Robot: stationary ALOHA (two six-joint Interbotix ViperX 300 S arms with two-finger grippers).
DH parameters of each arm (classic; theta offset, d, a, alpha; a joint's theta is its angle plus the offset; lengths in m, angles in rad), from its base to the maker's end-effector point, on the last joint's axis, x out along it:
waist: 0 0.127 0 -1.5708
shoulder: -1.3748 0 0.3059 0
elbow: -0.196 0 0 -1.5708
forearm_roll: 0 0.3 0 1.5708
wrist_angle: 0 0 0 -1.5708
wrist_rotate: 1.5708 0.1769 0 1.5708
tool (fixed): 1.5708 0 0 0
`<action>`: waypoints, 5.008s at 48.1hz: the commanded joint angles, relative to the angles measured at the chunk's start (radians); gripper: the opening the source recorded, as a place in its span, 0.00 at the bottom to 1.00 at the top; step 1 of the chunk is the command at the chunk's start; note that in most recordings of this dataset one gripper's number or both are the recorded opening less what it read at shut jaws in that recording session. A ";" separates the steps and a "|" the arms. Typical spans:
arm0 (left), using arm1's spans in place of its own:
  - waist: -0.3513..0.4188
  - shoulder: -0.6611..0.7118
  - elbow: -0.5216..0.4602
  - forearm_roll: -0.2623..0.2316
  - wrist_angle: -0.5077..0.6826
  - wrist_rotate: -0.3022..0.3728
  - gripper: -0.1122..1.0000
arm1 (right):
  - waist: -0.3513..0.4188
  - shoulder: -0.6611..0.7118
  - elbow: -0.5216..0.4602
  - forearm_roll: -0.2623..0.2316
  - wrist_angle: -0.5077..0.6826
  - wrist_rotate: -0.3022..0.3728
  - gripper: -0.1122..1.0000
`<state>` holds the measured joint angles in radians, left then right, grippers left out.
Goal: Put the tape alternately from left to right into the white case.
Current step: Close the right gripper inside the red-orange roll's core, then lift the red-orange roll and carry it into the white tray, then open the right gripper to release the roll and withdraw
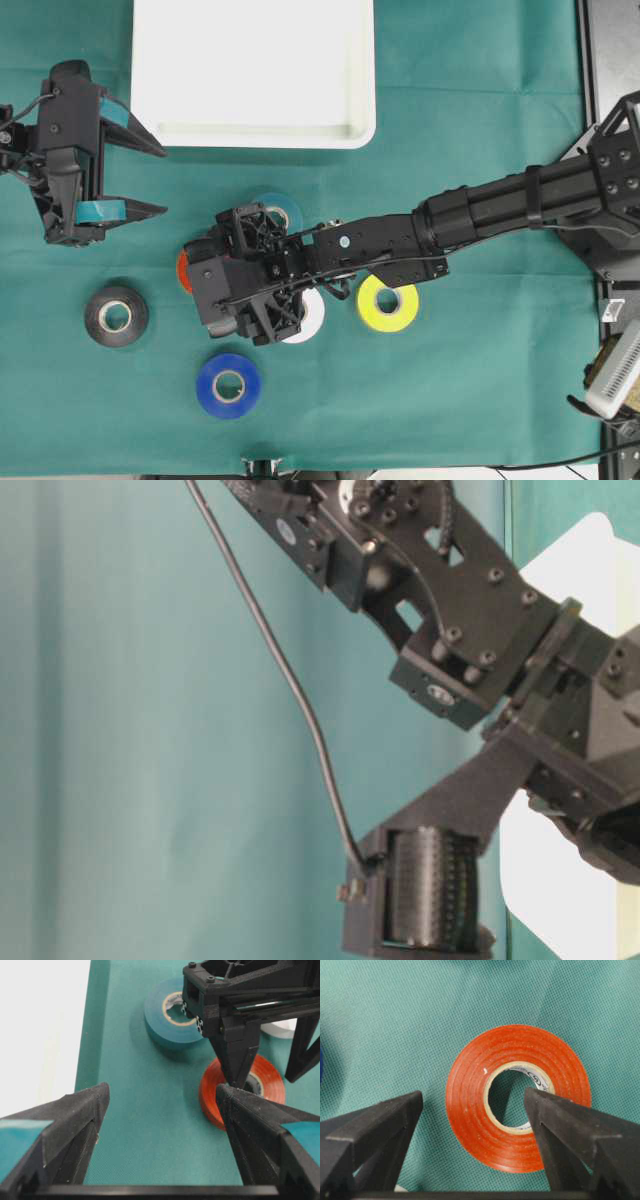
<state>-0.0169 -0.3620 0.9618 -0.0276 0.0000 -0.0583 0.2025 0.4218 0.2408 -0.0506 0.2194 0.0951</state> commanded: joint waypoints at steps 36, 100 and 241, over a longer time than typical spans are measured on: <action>-0.003 -0.006 -0.014 -0.002 -0.003 0.000 0.93 | 0.008 -0.069 -0.018 0.002 0.009 0.005 0.13; -0.003 -0.008 -0.015 -0.002 0.006 -0.002 0.93 | -0.118 -0.333 0.164 -0.052 0.084 0.005 0.13; -0.003 -0.006 -0.021 -0.002 0.023 -0.002 0.93 | -0.460 -0.489 0.425 -0.164 -0.066 0.005 0.74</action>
<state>-0.0169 -0.3620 0.9618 -0.0276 0.0276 -0.0598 -0.2838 -0.0199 0.6611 -0.2117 0.1687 0.0982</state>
